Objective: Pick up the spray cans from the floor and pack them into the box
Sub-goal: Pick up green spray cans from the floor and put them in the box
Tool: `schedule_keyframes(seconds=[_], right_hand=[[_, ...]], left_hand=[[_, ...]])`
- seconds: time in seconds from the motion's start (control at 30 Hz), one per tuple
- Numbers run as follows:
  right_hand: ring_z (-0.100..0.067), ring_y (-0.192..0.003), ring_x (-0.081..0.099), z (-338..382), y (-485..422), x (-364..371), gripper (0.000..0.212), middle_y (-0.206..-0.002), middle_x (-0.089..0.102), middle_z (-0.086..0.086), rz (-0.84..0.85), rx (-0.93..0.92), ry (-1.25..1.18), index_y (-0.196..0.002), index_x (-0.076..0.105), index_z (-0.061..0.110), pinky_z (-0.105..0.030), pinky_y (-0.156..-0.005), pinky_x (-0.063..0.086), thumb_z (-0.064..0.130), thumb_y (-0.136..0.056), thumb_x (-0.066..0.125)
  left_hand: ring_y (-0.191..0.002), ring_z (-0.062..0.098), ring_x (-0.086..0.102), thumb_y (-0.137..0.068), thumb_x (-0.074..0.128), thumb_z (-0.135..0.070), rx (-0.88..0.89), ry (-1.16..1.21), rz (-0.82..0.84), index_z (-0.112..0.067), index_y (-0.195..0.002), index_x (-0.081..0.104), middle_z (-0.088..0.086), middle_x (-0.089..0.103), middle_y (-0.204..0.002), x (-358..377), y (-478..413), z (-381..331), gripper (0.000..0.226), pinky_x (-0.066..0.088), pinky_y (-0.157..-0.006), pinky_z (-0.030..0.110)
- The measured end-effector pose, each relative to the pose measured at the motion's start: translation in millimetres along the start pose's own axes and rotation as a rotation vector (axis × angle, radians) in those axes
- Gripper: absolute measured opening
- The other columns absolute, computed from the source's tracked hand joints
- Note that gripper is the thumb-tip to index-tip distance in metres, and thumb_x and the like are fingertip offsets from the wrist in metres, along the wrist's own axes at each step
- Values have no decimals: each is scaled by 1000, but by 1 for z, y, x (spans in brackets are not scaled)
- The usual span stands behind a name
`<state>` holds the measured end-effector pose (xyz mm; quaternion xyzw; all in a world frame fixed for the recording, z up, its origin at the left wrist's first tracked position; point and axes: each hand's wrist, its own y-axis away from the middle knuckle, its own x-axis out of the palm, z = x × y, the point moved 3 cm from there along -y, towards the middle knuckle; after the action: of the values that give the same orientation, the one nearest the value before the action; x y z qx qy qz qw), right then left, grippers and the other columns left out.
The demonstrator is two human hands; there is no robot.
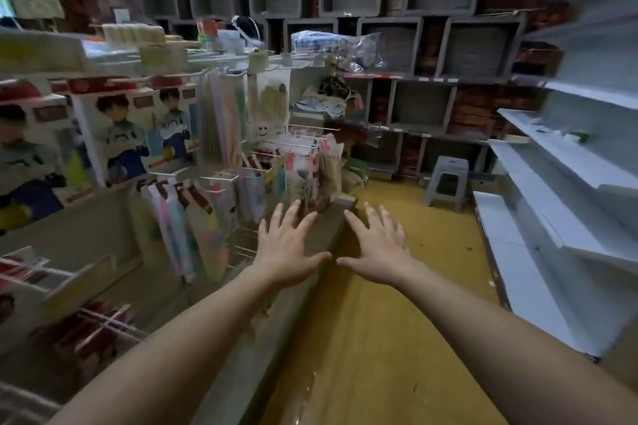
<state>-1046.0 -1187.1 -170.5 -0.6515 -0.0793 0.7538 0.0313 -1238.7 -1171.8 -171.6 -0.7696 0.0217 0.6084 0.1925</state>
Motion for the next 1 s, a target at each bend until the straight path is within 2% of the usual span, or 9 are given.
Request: schedule_keyframes(seconds=[0.1, 0.27, 0.4, 0.5, 0.63, 0.7, 0.87, 1.0], right_hand=[[-33, -153, -17, -5, -29, 30, 104, -169, -14, -2, 80, -7, 25, -158, -2, 43, -60, -120, -2, 72, -81, 62], [-35, -154, -15, -10, -75, 99, 104, -168, -17, -2, 222, -55, 41, -158, -3, 41, -61, -120, 1, 71, -83, 62], [-38, -154, -10, -7, -119, 163, 103, -167, -21, -4, 346, -174, 64, -159, -1, 40, -62, -120, 6, 72, -84, 60], [-41, -154, -7, 6, -159, 214, 101, -164, -29, -5, 431, -316, 35, -160, 4, 38, -62, -120, 9, 73, -84, 59], [-43, -153, -4, 25, -161, 278, 100, -163, -32, -8, 637, -499, 71, -161, 9, 33, -62, -119, 11, 72, -84, 60], [-44, -153, -3, 30, -156, 305, 99, -164, -31, -8, 711, -569, 92, -160, 11, 33, -62, -119, 11, 71, -84, 61], [-40, -154, 0, 38, -114, 381, 100, -163, -32, -2, 873, -724, 143, -160, 10, 37, -60, -119, 17, 69, -82, 64], [-36, -154, 4, 41, -74, 463, 106, -167, -22, -7, 989, -809, 205, -160, 6, 35, -59, -118, 20, 71, -80, 66]], left_hand=[[-153, 25, -16, -82, 51, -79, -52, 37, 54, -43, -157, 11, -6, -12, -168, 36, -22, 23, 93, 2, -123, 57], [-153, 24, -17, -83, 54, -76, -165, 71, 157, -44, -157, 8, -7, -17, -167, 107, -30, 53, 93, 3, -122, 57], [-152, 27, -19, -85, 57, -70, -329, 93, 284, -42, -158, 5, -4, -19, -167, 159, -25, 76, 95, 2, -124, 56], [-153, 25, -18, -84, 59, -69, -508, 155, 316, -40, -159, 3, -5, -20, -166, 189, -16, 99, 98, 7, -124, 55], [-154, 25, -12, -84, 61, -69, -808, 223, 344, -37, -159, 12, -5, -19, -167, 227, 25, 116, 94, 16, -123, 51], [-154, 28, -9, -84, 62, -68, -947, 284, 334, -36, -159, 16, -3, -20, -166, 250, 53, 114, 94, 16, -123, 49], [-154, 33, -1, -81, 65, -68, -1231, 361, 356, -34, -159, 15, 0, -19, -167, 320, 146, 102, 98, 16, -122, 43], [-154, 32, 1, -81, 72, -62, -1427, 464, 361, -29, -160, 15, 0, -19, -167, 390, 214, 101, 103, 21, -121, 41]])
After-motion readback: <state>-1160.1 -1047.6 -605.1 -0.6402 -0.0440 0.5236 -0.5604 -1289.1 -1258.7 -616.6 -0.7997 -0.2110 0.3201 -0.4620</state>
